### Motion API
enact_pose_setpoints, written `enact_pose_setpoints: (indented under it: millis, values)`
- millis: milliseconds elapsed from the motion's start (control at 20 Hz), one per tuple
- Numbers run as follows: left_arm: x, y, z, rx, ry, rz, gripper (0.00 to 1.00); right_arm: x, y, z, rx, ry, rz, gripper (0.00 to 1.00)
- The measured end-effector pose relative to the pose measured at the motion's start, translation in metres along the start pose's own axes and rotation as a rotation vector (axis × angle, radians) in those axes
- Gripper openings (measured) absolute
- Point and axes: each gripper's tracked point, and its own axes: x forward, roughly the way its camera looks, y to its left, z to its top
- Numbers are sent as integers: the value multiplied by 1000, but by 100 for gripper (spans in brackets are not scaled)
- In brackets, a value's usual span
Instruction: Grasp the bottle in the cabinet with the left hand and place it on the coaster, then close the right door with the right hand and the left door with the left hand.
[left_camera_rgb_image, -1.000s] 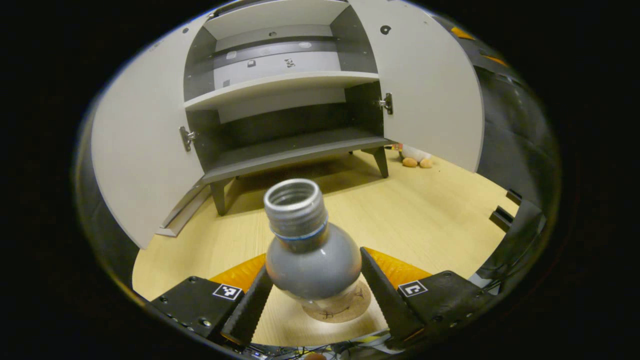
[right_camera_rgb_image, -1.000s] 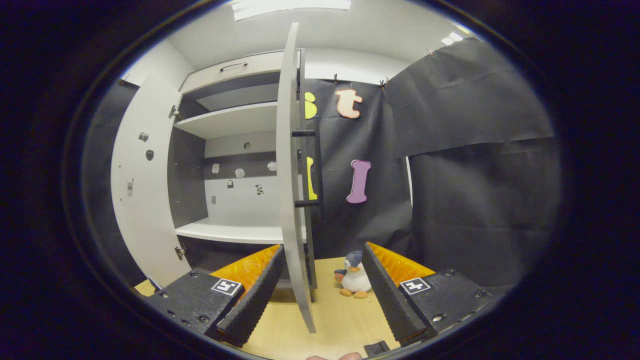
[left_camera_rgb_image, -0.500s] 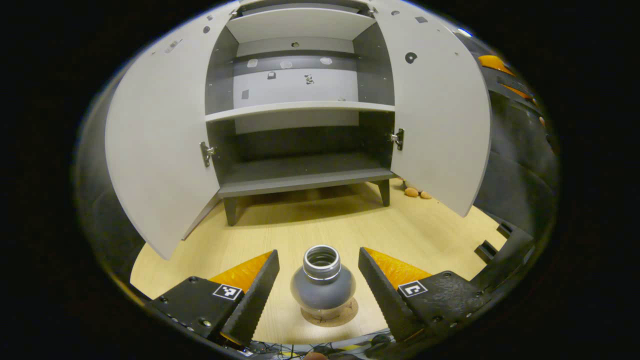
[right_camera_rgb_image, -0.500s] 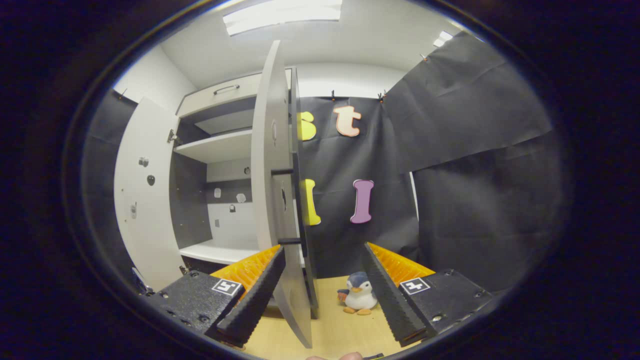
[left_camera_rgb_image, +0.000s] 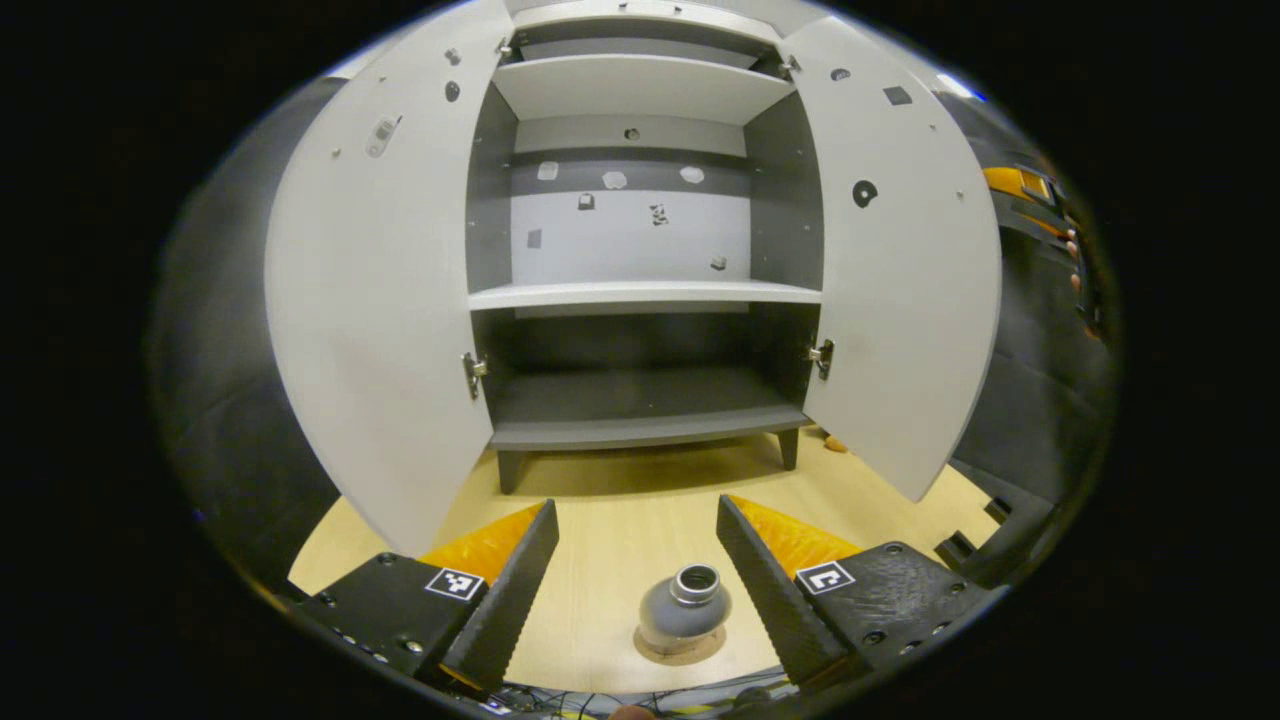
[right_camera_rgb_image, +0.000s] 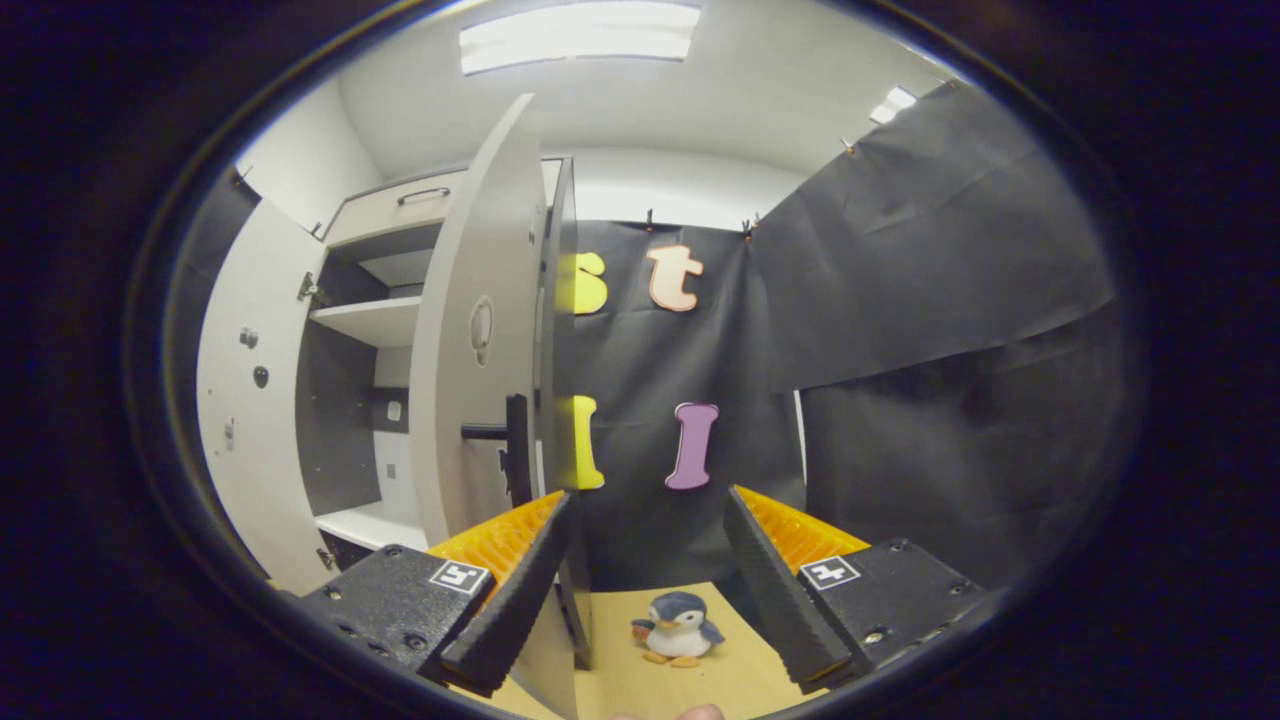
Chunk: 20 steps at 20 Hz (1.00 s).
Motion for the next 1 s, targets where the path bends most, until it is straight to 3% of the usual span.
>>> enact_pose_setpoints:
  millis: [450, 650, 1000]
  values:
    - [-35, 60, 45, -49, -96, 156, 97, 3, 14, 1, -1, 17, 30, 94]
    - [-47, 95, 67, -42, -142, 235, 98, 2, 25, 6, -137, -8, 61, 96]
    - [-69, 152, 88, -35, -198, 352, 98, 1, 70, -1, -22, 80, 256, 96]
